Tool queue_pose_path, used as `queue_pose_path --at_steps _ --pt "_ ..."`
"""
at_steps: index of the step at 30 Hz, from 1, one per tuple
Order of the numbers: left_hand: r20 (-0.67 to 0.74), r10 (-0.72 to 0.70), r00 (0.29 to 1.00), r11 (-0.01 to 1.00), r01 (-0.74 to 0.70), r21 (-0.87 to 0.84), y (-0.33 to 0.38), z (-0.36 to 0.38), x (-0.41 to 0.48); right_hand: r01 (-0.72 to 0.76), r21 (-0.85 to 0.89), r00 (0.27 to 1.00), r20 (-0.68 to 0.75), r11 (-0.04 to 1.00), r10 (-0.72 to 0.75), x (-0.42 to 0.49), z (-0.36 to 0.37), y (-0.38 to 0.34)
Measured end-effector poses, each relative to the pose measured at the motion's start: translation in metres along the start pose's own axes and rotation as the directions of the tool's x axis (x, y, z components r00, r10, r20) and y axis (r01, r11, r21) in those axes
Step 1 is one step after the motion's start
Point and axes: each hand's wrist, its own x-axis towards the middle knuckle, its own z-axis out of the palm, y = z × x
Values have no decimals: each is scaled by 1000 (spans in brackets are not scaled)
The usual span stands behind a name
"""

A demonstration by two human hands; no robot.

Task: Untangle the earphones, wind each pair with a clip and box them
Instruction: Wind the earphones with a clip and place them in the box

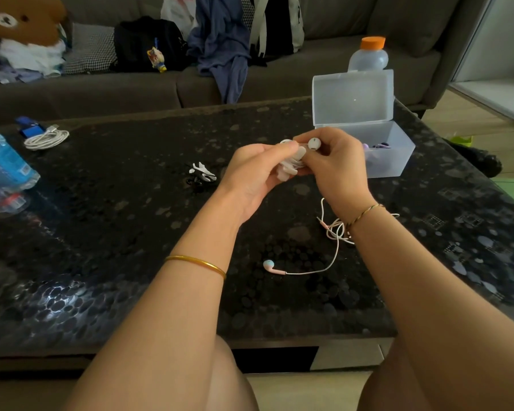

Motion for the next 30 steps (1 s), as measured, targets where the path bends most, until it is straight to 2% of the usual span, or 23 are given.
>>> queue_pose_path --at_steps 2,10,14,16,19,21,23,25,27,30 --pt "-16 15 1000 1000 -15 22 -1 0 0 9 -6 1000 -6 1000 -9 -1 1 -1" --pt "-127 69 989 996 -62 56 -4 0 7 -70 178 997 36 982 65 -3 0 -6" --pt "-119 77 990 996 -82 -38 -4 1 8 -247 328 968 121 912 219 -4 -2 -7" --pt "-93 99 991 994 -102 -31 -3 2 6 -329 368 943 169 869 285 -4 -2 -7" --pt "-64 127 990 991 -129 -30 -1 3 5 -366 415 931 170 833 324 -3 -2 -7" --pt "-30 123 992 990 -125 -67 -2 2 4 -334 374 942 123 865 311 -3 -1 -6" --pt "22 98 995 992 -96 -79 -1 2 3 -266 246 964 61 932 259 -2 -1 -3" --pt "38 55 998 996 -52 -72 -1 2 2 -236 179 972 47 955 231 -2 0 -2" --pt "-15 26 1000 998 -26 -63 -1 4 3 -227 177 973 66 958 219 -3 0 -3" --pt "-170 38 985 999 -35 20 -6 3 8 -223 187 971 130 957 201 -5 1 -5"
